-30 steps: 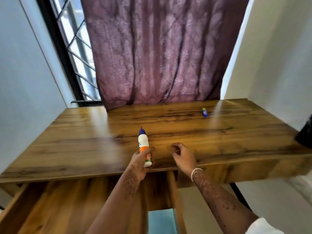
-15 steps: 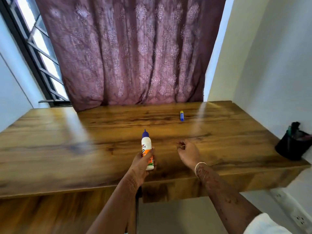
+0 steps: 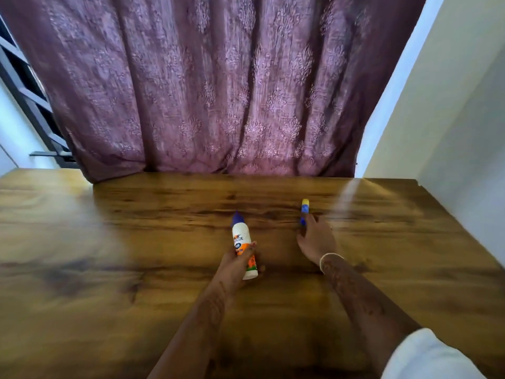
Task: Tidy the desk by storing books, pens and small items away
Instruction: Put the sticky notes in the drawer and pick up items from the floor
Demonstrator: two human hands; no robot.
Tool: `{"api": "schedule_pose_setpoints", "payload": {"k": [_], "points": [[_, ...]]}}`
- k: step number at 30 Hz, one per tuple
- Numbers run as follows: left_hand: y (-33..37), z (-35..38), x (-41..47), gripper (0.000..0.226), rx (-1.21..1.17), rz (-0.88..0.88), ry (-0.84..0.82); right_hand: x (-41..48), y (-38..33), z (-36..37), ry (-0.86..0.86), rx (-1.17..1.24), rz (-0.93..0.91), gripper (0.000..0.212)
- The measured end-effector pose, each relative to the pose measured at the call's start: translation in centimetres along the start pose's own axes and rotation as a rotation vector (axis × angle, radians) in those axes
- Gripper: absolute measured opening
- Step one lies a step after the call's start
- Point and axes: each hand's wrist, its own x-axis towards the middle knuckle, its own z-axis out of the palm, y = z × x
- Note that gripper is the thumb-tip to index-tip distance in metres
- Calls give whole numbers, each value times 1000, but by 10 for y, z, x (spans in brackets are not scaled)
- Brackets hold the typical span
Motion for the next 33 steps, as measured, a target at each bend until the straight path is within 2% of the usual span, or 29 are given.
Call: {"api": "schedule_pose_setpoints", "payload": {"k": [6, 11, 15, 20, 22, 26, 33], "points": [[3, 8, 21, 14, -61, -76, -25, 42, 2, 9, 44, -155, -20, 48], [4, 5, 22, 33, -70, -102, -26, 48, 1, 14, 92, -152, -40, 34], [3, 6, 12, 31, -48, -124, -24, 31, 0, 9, 96, -139, -59, 30], [-5, 3, -19, 23, -3, -108, -33, -16, -4, -4, 83, 165, 51, 27], [-8, -2, -39, 23, 19, -89, -37, -44, -7, -6, 72, 279, 70, 32], [-15, -20, -84, 38, 68, -60, -23, -106, -17, -4, -4, 459, 64, 49], [-29, -76, -187, 32, 126, 16, -38, -220, -46, 4, -92, 771, 36, 61]]}}
